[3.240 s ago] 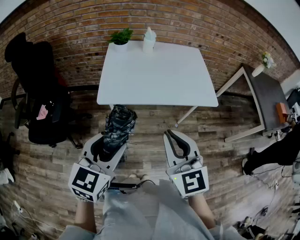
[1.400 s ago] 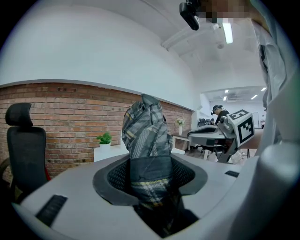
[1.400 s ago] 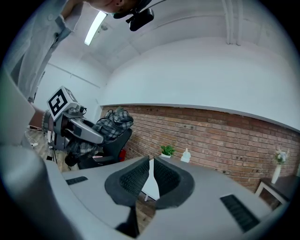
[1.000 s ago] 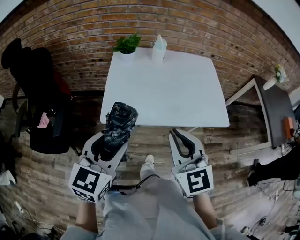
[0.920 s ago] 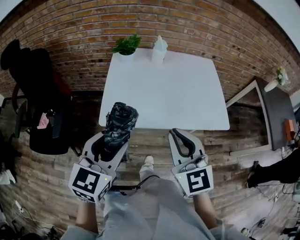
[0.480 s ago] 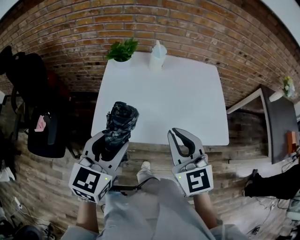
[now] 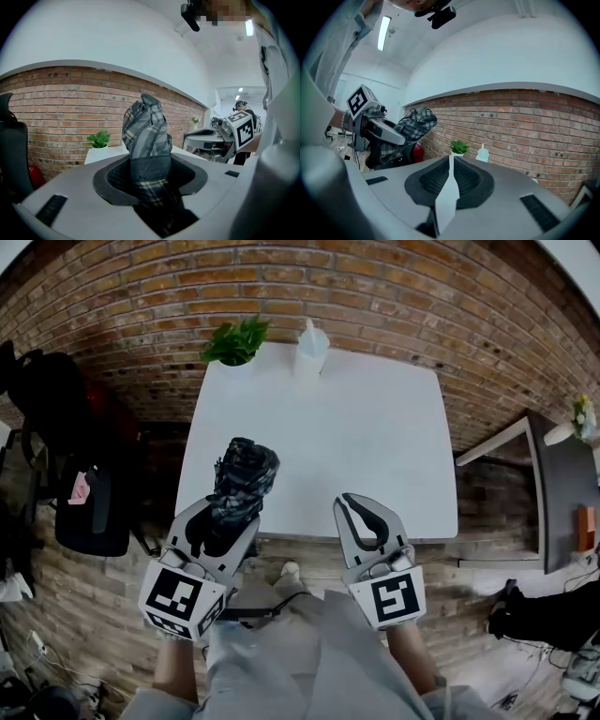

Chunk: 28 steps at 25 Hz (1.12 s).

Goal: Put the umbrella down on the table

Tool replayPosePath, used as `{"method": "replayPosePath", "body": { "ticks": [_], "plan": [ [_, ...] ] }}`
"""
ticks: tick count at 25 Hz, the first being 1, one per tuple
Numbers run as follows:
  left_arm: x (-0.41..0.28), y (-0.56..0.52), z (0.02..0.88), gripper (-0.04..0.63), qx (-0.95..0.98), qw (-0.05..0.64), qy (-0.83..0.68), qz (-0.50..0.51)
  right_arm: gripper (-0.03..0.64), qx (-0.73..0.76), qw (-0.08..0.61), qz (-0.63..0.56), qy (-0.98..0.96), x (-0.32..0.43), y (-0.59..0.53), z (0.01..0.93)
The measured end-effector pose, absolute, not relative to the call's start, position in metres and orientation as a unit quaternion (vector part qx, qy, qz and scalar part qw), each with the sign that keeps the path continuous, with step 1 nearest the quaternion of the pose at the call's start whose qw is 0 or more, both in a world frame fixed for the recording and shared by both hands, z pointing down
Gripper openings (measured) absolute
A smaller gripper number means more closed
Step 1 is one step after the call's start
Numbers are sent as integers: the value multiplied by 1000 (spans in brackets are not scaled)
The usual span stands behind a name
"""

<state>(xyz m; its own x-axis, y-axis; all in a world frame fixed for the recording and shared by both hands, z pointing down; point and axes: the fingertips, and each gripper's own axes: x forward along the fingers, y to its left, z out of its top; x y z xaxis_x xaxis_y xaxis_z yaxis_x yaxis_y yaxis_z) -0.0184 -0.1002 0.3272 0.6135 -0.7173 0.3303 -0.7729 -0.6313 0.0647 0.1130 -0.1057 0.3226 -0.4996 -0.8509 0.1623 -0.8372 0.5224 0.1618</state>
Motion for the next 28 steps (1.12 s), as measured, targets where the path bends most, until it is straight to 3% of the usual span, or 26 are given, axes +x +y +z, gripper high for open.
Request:
{"method": "replayPosePath", "body": {
  "ticks": [12,28],
  "plan": [
    [-6,-130,355,227,903,114,-380,165,57,501,118,-16,-857,112,-130,331],
    [46,-176,464,225,911,129,-280,272,57,510,142,16,-848,118,-150,369]
  ]
}}
